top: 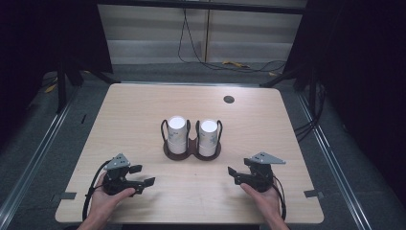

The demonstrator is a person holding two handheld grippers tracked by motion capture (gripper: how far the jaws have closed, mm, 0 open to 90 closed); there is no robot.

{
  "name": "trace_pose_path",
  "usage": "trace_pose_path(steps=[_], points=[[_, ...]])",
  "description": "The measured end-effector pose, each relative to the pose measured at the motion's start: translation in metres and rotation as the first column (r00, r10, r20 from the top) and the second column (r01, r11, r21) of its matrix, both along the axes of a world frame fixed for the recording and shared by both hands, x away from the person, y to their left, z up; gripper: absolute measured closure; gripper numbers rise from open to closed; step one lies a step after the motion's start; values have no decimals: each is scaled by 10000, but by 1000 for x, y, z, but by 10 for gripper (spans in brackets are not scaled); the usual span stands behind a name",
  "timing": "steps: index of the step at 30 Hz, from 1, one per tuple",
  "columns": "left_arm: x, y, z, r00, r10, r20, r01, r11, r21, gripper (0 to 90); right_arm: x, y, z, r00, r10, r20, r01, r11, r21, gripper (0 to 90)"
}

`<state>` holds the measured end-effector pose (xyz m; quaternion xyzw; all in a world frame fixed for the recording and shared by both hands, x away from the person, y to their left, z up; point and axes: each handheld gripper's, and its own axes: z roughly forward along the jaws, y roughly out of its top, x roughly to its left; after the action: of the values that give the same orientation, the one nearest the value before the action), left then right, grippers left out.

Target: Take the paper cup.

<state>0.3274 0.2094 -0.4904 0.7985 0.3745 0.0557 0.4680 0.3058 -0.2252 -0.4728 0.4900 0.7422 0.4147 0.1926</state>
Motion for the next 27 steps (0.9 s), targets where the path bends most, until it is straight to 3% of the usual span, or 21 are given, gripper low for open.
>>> trace_pose_path(steps=[6, 14, 17, 21, 23, 27], points=[[2, 1, 0, 10000, 40, 54, -40, 10000, 6, 202, 1, 3, -1, 9992, 254, -293, -252, 9997, 53, 277], [3, 0, 2, 9996, 136, 252, -139, 9999, 90, 172, 1, 6, 0, 9985, 503, -219, -499, 9986, 177, 278], [3, -3, 1, 9999, -70, 87, 70, 10000, 15, 169, 1, 8, 0, 9985, 496, -248, -494, 9987, 110, 253], [-1, -6, 4, 9987, -220, 468, 217, 9997, 58, 253, 1, 13, 0, 9968, 696, -404, -693, 9976, 72, 240], [-2, -5, 5, 9981, -149, 592, 139, 9998, 172, 249, 0, 17, 3, 9956, 866, -366, -864, 9962, 86, 240], [-2, -5, 5, 9997, -224, 29, 223, 9987, 467, 264, 2, 23, 9, 9926, 1155, -368, -1153, 9933, 76, 239]])
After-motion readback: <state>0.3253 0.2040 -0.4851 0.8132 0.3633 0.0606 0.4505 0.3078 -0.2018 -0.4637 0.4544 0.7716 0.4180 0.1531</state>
